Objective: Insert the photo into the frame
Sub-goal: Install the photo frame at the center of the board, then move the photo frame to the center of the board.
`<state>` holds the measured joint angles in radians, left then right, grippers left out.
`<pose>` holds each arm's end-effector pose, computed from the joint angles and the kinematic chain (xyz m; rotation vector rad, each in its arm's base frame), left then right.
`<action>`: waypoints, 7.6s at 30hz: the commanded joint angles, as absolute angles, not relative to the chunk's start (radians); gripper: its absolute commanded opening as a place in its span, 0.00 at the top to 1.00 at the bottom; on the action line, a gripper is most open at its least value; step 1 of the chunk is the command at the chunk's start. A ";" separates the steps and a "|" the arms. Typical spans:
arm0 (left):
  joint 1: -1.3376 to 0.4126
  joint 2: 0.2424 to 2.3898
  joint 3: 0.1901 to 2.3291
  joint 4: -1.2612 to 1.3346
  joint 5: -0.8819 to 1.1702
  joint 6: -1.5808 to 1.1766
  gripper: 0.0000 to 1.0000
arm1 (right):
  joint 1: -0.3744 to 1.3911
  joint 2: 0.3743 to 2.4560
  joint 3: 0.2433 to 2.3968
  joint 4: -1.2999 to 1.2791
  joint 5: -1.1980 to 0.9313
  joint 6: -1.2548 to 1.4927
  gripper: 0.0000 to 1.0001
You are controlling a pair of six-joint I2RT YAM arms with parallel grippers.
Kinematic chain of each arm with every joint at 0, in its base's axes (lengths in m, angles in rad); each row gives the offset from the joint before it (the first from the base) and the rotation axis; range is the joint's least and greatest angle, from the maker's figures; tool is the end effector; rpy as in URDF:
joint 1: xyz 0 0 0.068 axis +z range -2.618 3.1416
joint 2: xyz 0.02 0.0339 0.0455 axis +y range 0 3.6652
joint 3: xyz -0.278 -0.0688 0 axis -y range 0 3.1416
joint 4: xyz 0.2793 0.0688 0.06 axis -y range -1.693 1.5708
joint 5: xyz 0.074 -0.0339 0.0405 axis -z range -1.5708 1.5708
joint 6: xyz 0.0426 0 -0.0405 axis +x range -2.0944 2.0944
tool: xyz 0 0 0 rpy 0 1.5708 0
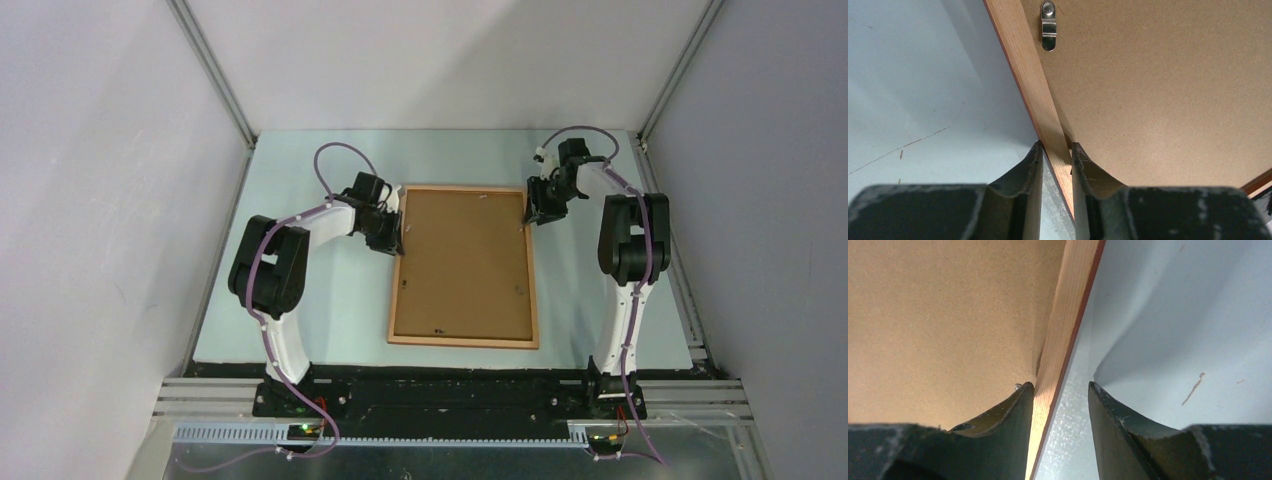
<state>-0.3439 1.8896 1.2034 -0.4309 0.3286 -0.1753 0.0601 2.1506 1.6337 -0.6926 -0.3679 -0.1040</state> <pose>0.3826 -0.1516 0.1442 0.3335 2.7075 -0.5983 0.4832 0.0444 0.1538 -0.3164 2.7153 0.4972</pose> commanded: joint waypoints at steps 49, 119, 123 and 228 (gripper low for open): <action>-0.340 1.857 1.216 -0.434 0.371 -0.146 1.00 | 0.262 1.670 1.000 -0.658 -0.307 -0.223 0.25; -0.302 1.863 1.212 -0.434 0.420 -0.162 1.00 | 0.328 1.749 1.006 -0.689 -0.250 -0.330 0.63; -0.301 1.865 1.213 -0.434 0.420 -0.163 1.00 | 0.331 1.749 1.006 -0.697 -0.259 -0.346 0.62; -0.360 1.901 1.246 -0.436 0.472 -0.149 0.45 | 0.009 1.852 1.215 -0.742 -0.428 -0.184 1.00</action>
